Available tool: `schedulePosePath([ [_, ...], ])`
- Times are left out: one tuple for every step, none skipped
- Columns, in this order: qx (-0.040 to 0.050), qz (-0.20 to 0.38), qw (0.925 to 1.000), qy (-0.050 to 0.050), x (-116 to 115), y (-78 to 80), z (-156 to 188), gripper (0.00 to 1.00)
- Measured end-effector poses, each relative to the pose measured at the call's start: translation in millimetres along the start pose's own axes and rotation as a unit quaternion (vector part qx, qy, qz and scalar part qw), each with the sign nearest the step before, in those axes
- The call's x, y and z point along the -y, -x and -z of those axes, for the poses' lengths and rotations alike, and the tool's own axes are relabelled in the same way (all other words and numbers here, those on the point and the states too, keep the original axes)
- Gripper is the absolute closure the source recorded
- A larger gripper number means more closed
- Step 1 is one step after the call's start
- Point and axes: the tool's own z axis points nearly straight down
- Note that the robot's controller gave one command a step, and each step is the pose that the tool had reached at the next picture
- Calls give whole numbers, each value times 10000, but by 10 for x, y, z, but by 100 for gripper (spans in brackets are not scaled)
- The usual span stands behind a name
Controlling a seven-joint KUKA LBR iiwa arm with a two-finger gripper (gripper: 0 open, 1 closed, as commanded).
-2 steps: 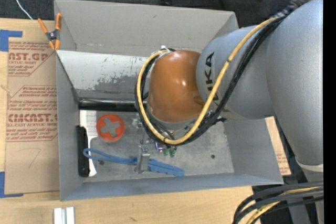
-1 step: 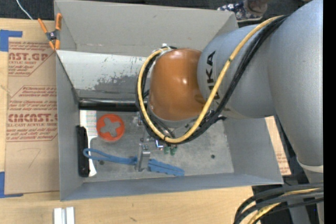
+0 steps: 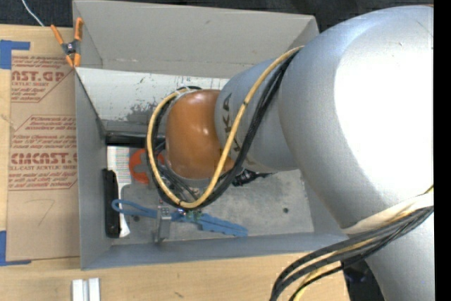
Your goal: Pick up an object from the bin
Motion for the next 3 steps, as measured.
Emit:
schedulePosePath([
  [77,-600,9982,21,-205,130,429,0],
  [13,-227,9997,2,-164,430,66,0],
  [79,-1047,9945,35,-323,842,83,100],
])
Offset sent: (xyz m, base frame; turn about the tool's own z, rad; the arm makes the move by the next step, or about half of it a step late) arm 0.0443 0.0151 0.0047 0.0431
